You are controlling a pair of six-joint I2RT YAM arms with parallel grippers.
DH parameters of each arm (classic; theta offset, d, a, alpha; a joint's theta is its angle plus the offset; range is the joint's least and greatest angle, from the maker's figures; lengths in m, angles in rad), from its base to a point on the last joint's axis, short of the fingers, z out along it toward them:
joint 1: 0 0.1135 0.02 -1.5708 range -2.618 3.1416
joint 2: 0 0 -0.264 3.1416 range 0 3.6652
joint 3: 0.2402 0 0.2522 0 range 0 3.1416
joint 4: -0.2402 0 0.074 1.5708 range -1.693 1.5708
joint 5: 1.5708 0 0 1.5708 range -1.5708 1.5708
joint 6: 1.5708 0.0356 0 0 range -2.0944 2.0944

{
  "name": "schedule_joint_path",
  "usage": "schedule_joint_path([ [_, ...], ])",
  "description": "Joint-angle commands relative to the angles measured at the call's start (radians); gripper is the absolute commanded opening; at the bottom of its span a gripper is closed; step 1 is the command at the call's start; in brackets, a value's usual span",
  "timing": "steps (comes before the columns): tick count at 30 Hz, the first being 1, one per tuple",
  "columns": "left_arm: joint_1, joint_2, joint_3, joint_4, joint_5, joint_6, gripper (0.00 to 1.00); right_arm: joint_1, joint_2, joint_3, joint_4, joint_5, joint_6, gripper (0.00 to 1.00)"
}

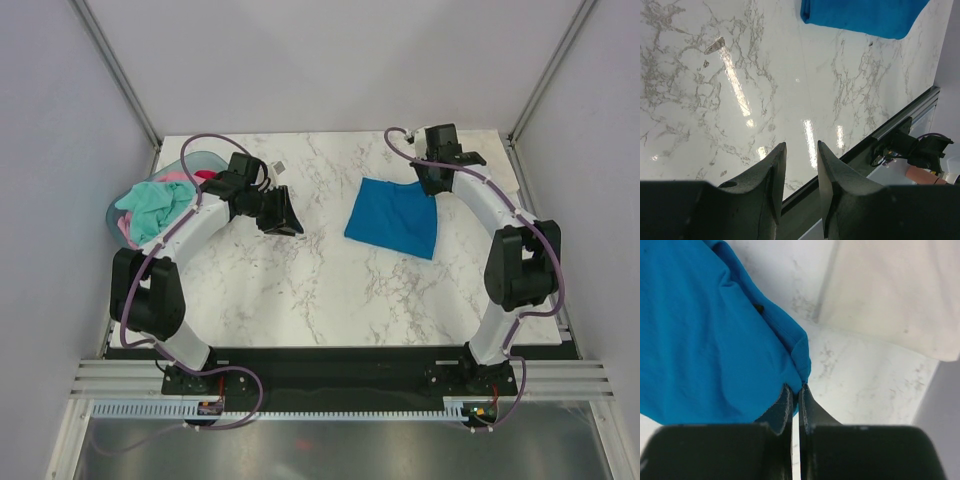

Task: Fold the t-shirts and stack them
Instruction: Neatly place the folded tshirt to the corner

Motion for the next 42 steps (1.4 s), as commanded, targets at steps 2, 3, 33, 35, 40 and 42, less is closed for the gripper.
schedule_joint_path([
  [2,0.0,-0.042,-0.002,0.026,0.029,0.027,0.38,-0.014,-0.031,0.101,-0.018,0.207,-0.11,0.0],
  [3,0.001,-0.042,-0.002,0.024,0.029,0.027,0.38,-0.016,-0.037,0.104,-0.008,0.227,-0.128,0.0],
  [33,0.0,-0.022,-0.013,0.027,0.023,0.024,0.39,-0.227,0.17,0.501,0.058,0.123,-0.208,0.0],
  [35,0.0,-0.019,-0.014,0.029,0.022,0.026,0.39,-0.24,0.182,0.527,0.06,0.096,-0.208,0.0],
  [40,0.0,-0.021,-0.016,0.029,0.019,0.024,0.39,-0.299,0.285,0.633,0.061,0.047,-0.182,0.0],
  [42,0.0,-0.027,-0.019,0.029,0.01,0.024,0.39,-0.335,0.349,0.695,0.081,0.011,-0.159,0.0],
])
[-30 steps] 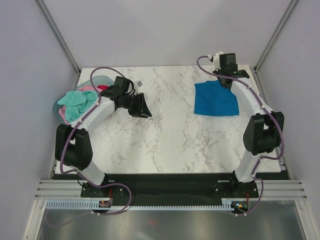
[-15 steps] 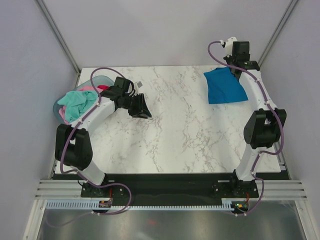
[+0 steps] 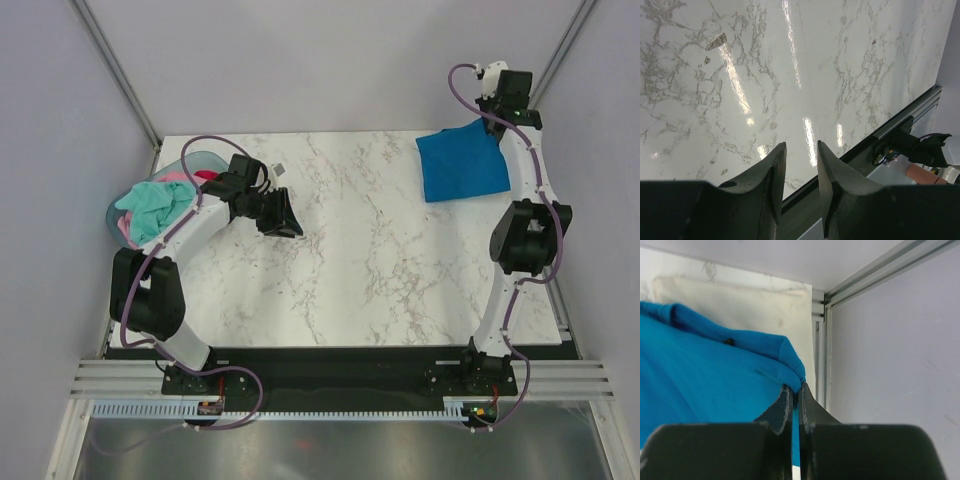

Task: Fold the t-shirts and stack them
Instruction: Neatly place the folded tshirt to the corner

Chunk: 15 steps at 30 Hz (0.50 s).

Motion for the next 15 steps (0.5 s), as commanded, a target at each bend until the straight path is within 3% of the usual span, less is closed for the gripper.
schedule_joint_path([
  [1,0.0,-0.026,-0.007,0.025,0.009,0.026,0.39,-0.056,0.082,0.132,0.085,-0.065,0.07,0.0],
  [3,0.0,-0.026,-0.005,0.027,0.005,0.026,0.39,-0.085,0.179,0.184,0.104,-0.068,0.116,0.01],
  [4,0.0,-0.025,-0.004,0.025,0.002,0.027,0.39,-0.093,0.214,0.222,0.128,-0.057,0.159,0.06],
  [6,0.001,-0.02,-0.004,0.027,-0.008,0.029,0.39,-0.1,0.294,0.256,0.134,-0.048,0.189,0.32],
  [7,0.001,-0.02,-0.004,0.027,-0.009,0.027,0.39,-0.1,0.308,0.258,0.151,-0.007,0.218,0.51],
  [15,0.001,-0.022,0.007,0.025,-0.012,0.03,0.4,-0.1,0.245,0.16,0.207,0.047,0.272,0.56],
])
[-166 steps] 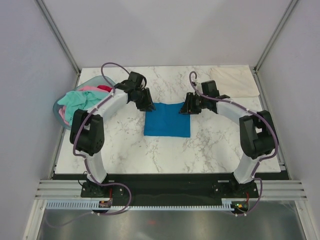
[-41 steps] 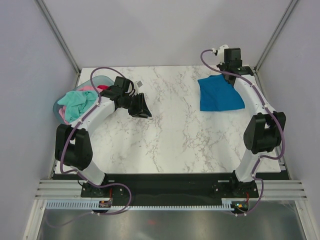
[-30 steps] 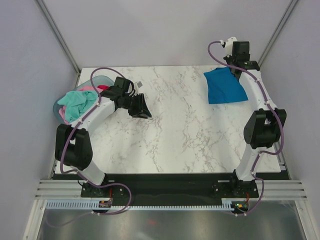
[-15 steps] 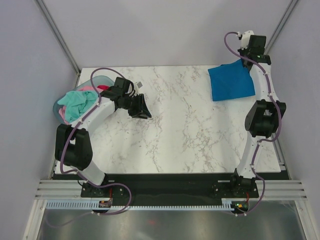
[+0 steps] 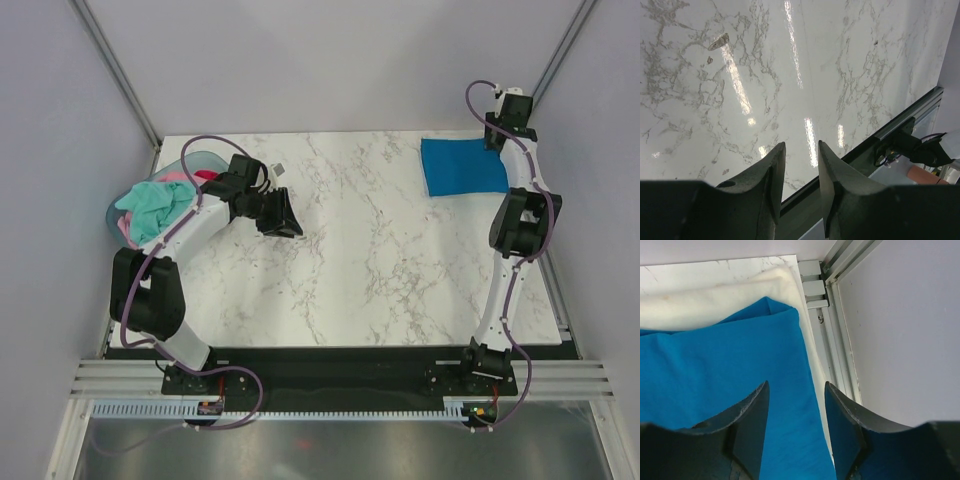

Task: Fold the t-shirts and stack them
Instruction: Neatly place the folded tshirt to the corner, then reset both grippers

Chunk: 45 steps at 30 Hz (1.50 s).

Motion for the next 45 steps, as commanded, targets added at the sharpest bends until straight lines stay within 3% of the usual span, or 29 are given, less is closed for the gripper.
schedule_joint_path([
  [1,0.001,-0.023,0.011,0.026,-0.004,0.032,0.4,0.012,-0.117,-0.052,0.091,0.055,0.057,0.56],
  [5,0.001,-0.033,0.013,0.032,0.013,0.033,0.4,0.015,-0.251,-0.144,0.081,0.053,0.136,0.59],
  [9,0.003,-0.066,0.011,0.07,0.039,0.035,0.4,0.038,-0.4,-0.236,-0.043,-0.043,0.328,0.72],
  [11,0.003,-0.095,0.008,0.114,0.062,0.029,0.4,0.075,-0.513,-0.347,-0.076,-0.109,0.382,0.8],
  [12,0.003,-0.127,-0.003,0.134,0.073,0.026,0.4,0.087,-0.558,-0.45,-0.079,-0.169,0.437,0.98],
  [18,0.003,-0.316,-0.058,0.283,0.093,0.02,0.41,0.246,-0.888,-0.752,-0.074,-0.344,0.561,0.98],
  [23,0.003,-0.45,-0.073,0.289,0.027,-0.011,0.52,0.333,-1.118,-0.994,-0.047,-0.499,0.68,0.98],
  [24,0.003,-0.47,-0.073,0.289,0.028,-0.035,0.57,0.333,-1.146,-1.057,-0.028,-0.522,0.698,0.98],
  [26,0.003,-0.507,-0.076,0.288,0.03,-0.059,0.9,0.334,-1.23,-1.115,0.002,-0.582,0.747,0.98],
  [27,0.003,-0.517,-0.079,0.289,0.027,-0.071,1.0,0.333,-1.256,-1.166,0.012,-0.595,0.762,0.98],
  [33,0.003,-0.597,-0.128,0.285,0.033,-0.053,1.0,0.334,-1.387,-1.206,0.018,-0.571,0.801,0.98],
  [39,0.003,-0.599,-0.141,0.251,0.145,-0.065,1.0,0.333,-1.402,-1.192,0.024,-0.576,0.81,0.98],
  [45,0.004,-0.594,-0.13,0.211,0.125,-0.04,1.0,0.333,-1.43,-1.2,0.024,-0.556,0.795,0.98],
])
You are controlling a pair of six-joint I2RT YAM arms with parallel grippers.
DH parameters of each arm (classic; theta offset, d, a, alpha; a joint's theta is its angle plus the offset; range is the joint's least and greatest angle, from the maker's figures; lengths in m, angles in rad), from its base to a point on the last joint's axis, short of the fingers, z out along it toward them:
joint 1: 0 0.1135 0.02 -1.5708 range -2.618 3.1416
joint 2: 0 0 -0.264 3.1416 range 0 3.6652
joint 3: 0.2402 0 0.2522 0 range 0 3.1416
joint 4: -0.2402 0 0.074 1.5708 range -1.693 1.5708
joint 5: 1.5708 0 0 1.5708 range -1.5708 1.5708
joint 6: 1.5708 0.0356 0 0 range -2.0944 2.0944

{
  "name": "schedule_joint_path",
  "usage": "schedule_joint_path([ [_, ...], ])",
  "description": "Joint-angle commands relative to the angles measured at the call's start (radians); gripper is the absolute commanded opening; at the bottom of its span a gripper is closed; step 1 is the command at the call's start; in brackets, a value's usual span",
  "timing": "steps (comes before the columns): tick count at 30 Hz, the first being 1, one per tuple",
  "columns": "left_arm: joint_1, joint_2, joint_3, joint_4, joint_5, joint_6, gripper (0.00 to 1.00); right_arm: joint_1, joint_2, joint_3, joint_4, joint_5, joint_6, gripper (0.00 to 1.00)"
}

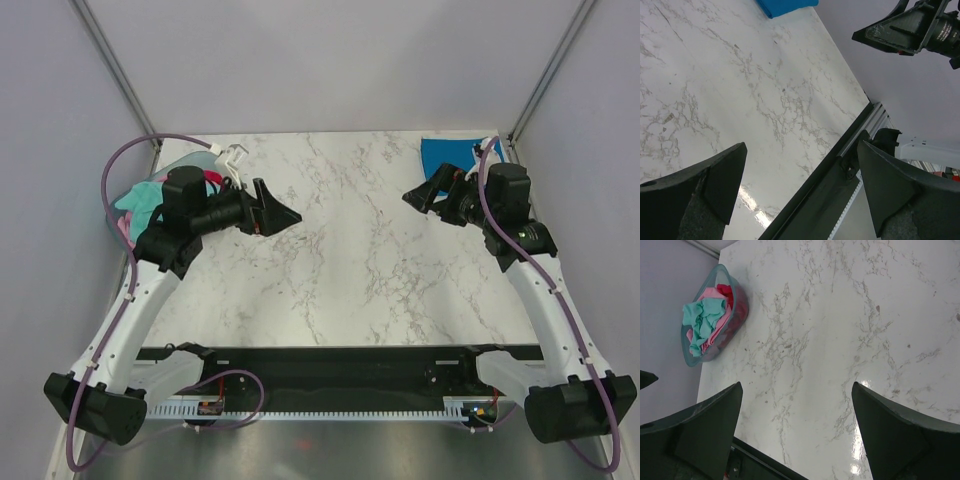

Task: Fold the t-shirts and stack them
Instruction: Reset both grippers

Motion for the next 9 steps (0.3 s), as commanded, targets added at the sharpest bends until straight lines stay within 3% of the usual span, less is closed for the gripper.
schedule_joint_path([
  [1,0.002,-0.004,0.013,-0.023,0.007,0.004,1.0,-0.002,-0.036,0.016,0.032,0.015,-0.006,0.98],
  [9,0.002,0.002,0.018,-0.034,-0.006,0.018,1.0,-0.001,-0.061,0.013,0.032,0.038,-0.02,0.98],
])
